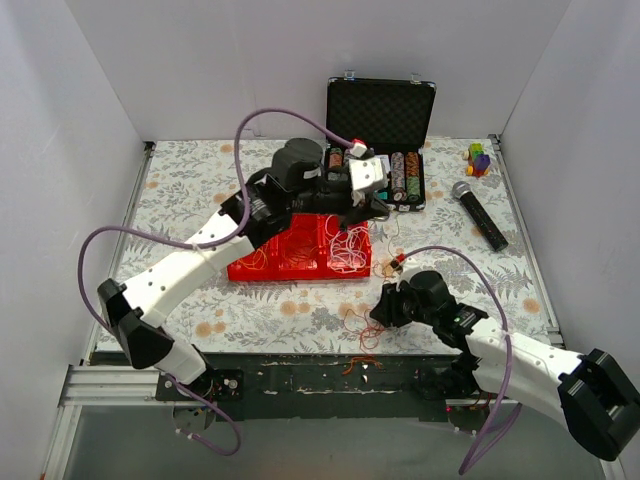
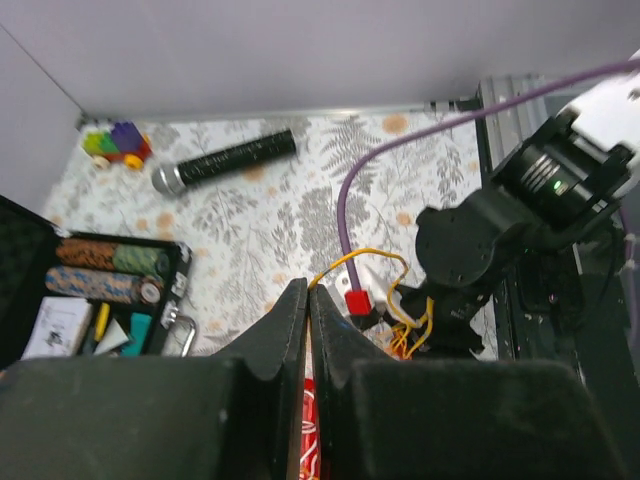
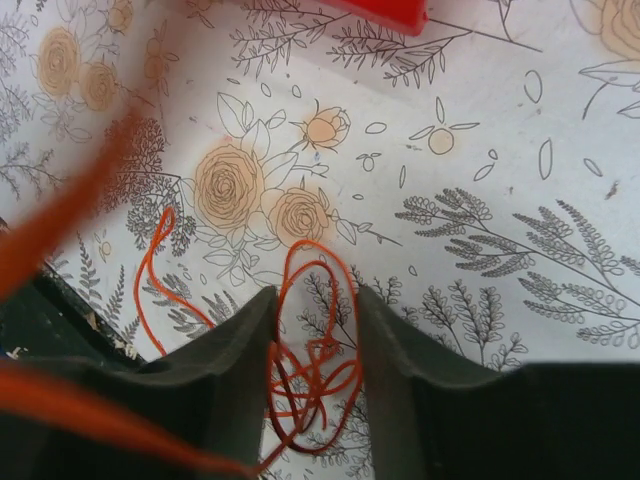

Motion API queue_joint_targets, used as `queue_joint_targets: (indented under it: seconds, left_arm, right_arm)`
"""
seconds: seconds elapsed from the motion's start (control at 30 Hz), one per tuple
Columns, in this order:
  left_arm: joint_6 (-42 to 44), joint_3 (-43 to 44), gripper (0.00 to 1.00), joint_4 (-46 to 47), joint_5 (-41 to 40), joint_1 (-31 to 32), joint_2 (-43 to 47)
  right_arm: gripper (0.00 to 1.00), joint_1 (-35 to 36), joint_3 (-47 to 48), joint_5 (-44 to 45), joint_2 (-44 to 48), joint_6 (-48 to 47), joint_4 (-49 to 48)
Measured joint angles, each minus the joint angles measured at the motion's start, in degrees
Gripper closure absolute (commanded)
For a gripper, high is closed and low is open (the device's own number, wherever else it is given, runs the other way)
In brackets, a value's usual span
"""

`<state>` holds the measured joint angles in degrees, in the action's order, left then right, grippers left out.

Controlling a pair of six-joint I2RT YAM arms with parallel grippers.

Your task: Untangle the cables

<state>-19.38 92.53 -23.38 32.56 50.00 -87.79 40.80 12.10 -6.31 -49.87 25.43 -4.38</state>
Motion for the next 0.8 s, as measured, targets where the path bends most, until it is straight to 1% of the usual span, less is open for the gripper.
queue_joint_targets:
  seconds: [0.13, 0.23, 0.33, 0.37, 0.47, 0.67, 0.73, 0.8]
  left_arm:
    - [-0.17, 5.75, 1.00, -1.29, -0.50, 0.00, 2.71]
    - [2.82, 9.33, 1.00, -0.15, -4.55, 0.00, 4.87]
    - [8.35, 9.38, 1.00, 6.12, -12.17, 0.00, 8.39]
    - [11.37, 9.25, 1.00, 9.46, -15.45, 0.00, 9.97]
    - [19.34, 9.66, 1.00, 16.90, -21.31, -0.22, 13.29]
    - [34.77, 9.70, 1.00, 28.68, -25.55, -0.28, 17.97]
    - [40.50, 10.58, 1.00, 34.47, -26.80, -0.28, 17.79]
    - [45.97, 13.70, 1.00, 39.50, -27.91, -0.28, 15.87]
  right_arm:
    - [0.90, 1.51, 0.02, 0.83, -2.34, 0.35, -1.86]
    - [0.97, 2.58, 0.02, 2.08, -2.21, 0.94, -2.27]
    - [0.99, 3.08, 0.02, 3.26, -0.66, 1.49, -1.88]
    - [0.99, 3.17, 0.00, 3.67, 0.15, 1.66, -1.79]
    - [0.99, 3.21, 0.00, 4.79, 2.08, 2.12, -1.49]
    - [0.99, 3.21, 0.00, 8.00, 2.38, 3.13, 1.20]
    - [0.99, 3.21, 0.00, 8.76, 1.40, 3.41, 1.73]
    - [0.99, 3.21, 0.00, 9.53, 0.63, 3.87, 2.43]
